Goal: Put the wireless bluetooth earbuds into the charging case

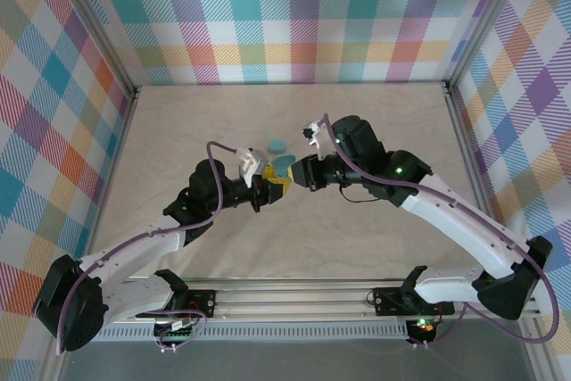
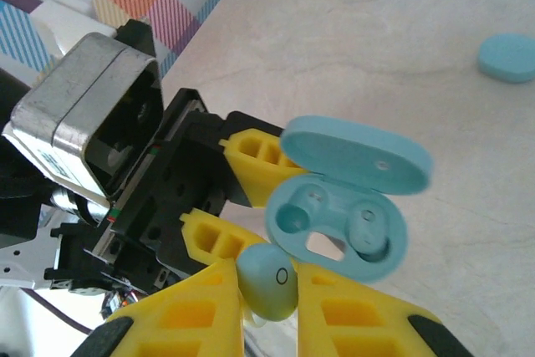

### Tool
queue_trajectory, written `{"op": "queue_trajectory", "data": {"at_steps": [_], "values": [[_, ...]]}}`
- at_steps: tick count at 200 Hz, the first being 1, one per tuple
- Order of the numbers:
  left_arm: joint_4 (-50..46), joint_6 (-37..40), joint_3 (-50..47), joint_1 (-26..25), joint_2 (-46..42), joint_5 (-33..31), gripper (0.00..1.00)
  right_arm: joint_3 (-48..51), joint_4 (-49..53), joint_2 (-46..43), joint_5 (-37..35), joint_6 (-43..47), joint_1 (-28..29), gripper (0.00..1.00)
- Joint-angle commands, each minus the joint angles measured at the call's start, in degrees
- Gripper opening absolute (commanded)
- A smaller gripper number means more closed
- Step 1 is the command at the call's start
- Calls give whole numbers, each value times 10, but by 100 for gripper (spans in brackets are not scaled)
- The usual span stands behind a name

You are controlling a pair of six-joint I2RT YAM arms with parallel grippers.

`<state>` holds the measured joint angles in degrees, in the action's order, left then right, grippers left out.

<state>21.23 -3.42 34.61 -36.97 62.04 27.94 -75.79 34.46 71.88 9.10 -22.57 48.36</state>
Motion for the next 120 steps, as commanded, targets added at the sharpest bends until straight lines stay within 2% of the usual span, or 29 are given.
{"op": "queue_trajectory", "data": {"at_steps": [1, 32, 120], "values": [[42, -1, 11, 1, 2, 29, 0, -2, -34, 15, 30, -18, 7, 19], [69, 14, 4, 1, 2, 34, 0, -11, -34, 35, 31, -19, 13, 19], [74, 31, 4, 1, 3, 46, 0, -45, 26, 68, -52, 15, 18, 19]]}}
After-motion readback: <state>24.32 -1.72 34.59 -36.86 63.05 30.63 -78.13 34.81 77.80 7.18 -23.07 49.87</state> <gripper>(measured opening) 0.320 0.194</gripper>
